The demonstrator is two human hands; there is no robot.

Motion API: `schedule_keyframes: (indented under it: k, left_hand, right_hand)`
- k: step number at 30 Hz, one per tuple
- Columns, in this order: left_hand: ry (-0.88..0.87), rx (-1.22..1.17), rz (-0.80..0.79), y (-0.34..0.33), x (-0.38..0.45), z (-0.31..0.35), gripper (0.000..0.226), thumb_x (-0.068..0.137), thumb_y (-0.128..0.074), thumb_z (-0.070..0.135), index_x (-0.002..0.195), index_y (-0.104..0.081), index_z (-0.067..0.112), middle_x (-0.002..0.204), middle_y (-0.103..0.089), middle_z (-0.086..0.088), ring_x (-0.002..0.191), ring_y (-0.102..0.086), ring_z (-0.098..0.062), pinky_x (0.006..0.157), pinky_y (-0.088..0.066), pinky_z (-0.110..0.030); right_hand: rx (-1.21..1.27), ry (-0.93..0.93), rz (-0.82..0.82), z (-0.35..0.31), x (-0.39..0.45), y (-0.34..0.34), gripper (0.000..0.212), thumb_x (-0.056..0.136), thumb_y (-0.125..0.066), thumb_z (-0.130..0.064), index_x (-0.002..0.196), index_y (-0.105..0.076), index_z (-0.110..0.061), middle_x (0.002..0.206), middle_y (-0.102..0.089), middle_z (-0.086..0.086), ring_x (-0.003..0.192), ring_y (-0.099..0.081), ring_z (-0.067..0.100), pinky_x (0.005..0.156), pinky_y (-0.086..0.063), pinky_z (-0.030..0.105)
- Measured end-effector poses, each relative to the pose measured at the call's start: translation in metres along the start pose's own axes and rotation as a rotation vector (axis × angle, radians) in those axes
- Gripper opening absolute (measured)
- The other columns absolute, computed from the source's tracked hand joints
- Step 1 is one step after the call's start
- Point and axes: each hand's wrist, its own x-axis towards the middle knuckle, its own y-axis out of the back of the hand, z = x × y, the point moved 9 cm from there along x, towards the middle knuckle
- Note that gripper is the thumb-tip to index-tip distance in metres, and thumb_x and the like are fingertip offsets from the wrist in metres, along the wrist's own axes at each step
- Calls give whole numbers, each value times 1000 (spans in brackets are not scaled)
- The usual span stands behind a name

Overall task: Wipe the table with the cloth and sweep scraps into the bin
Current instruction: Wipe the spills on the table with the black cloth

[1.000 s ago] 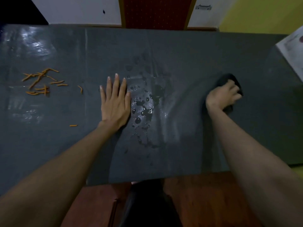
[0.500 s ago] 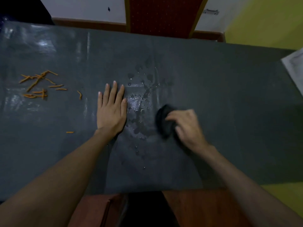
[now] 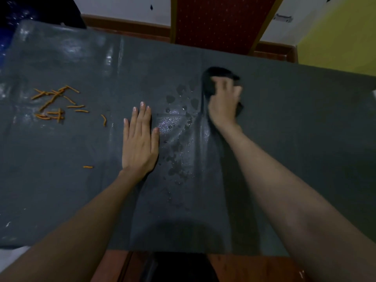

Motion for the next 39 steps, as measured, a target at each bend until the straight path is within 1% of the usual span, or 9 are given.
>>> schedule_keyframes:
  k: [5,9,14,16,18,28,34,36,39]
  left_hand:
    - [66,-40,31,8,-3,-3,55,105,-25,26,156,-22,7,166,-14,-7,154,-10,-21,125,-2,-40]
    - [65,79,-32,2,-1,-3,59,104,-17,35,157,-21,8,167,-12,-5,154,-5,-21,125,3,-39]
    - [54,148,-37,-2,-1,-5,63,103,-12,40,157,-21,9,166,-13,-4,154,-4,-21,124,6,-38]
    - [55,144,-32,-1,0,-5,62,103,-13,40,157,-22,10,166,-14,-4,154,-5,-21,124,6,-37]
    - [57,139,-25,0,1,-5,61,104,-14,39,157,-23,10,166,-15,-3,154,-6,-21,124,5,-37]
    - [63,148,-13,-1,2,-6,58,104,-21,35,155,-29,8,165,-20,-5,154,-11,-22,125,-4,-42]
    - [71,118,0,3,0,-4,59,103,-22,34,153,-30,4,164,-21,-9,153,-14,-22,125,-5,-42]
    - [75,125,4,3,0,-5,60,103,-22,34,154,-28,3,165,-20,-10,153,-13,-22,125,-4,-42]
    - [71,128,1,1,0,-6,60,103,-21,35,154,-27,4,165,-19,-10,154,-11,-21,125,-3,-41]
  right_hand:
    - [153,648,-253,-70,-102,-10,63,68,-43,16,123,-61,-9,124,-60,8,94,-46,28,83,-41,38]
    - [235,730,-302,-23,-119,17,61,71,-33,11,118,-66,-10,124,-63,3,99,-52,23,90,-36,29]
    - [111,-174,230,134,-21,71,57,75,-41,15,126,-55,-6,129,-56,14,119,-48,34,102,-29,35]
    - [22,-586,318,177,0,74,49,88,-41,6,134,-46,-8,137,-47,16,123,-41,38,105,-29,40]
    - [-24,-738,308,172,23,64,45,91,-42,0,135,-43,-10,140,-42,17,123,-39,40,100,-32,44]
    - [11,384,-105,-88,50,-38,65,77,-43,7,137,-48,-18,135,-49,7,101,-44,34,88,-39,40]
    - [161,857,-273,-77,-42,-14,60,76,-36,11,128,-59,-9,127,-60,9,94,-52,31,88,-39,34]
    - [182,702,-98,-34,-20,10,62,70,-35,12,122,-63,-8,123,-62,12,103,-58,35,94,-35,32]
    - [203,4,198,57,39,34,59,79,-41,14,127,-57,-16,128,-52,12,114,-46,30,97,-29,25]
